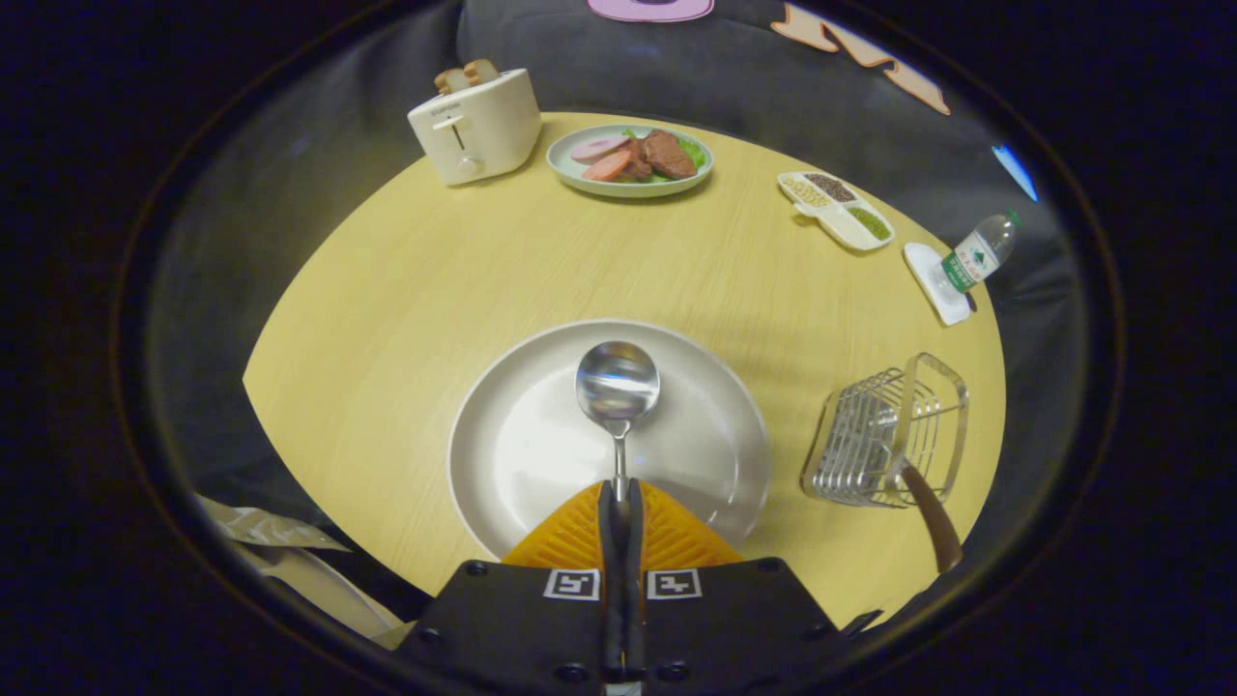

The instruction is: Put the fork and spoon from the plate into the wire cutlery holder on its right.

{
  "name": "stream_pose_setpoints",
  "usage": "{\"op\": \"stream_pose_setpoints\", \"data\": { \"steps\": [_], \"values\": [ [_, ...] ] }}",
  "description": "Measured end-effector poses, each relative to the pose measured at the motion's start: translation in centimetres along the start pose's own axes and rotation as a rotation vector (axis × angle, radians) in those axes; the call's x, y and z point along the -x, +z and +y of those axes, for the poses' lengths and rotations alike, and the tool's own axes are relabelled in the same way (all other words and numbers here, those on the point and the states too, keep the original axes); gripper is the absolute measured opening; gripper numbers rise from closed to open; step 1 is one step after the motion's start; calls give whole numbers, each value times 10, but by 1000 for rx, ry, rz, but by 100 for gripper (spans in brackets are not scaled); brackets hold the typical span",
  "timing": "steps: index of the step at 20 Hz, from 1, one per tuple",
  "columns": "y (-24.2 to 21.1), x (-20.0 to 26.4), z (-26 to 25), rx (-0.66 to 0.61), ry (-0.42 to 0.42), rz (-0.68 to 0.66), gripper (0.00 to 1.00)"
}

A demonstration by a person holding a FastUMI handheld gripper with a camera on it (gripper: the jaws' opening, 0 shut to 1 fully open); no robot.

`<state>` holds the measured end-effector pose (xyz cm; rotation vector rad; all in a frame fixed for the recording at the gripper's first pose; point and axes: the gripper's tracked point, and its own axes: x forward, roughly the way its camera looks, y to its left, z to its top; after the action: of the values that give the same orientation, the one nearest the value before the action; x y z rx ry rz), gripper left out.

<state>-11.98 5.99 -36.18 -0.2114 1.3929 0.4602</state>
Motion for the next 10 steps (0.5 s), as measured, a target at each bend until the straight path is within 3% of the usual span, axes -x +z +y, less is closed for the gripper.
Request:
{"op": "stream_pose_setpoints", "data": {
  "steps": [10],
  "values": [
    [23,37,-57,-15,-53,-12,4]
  ]
}}
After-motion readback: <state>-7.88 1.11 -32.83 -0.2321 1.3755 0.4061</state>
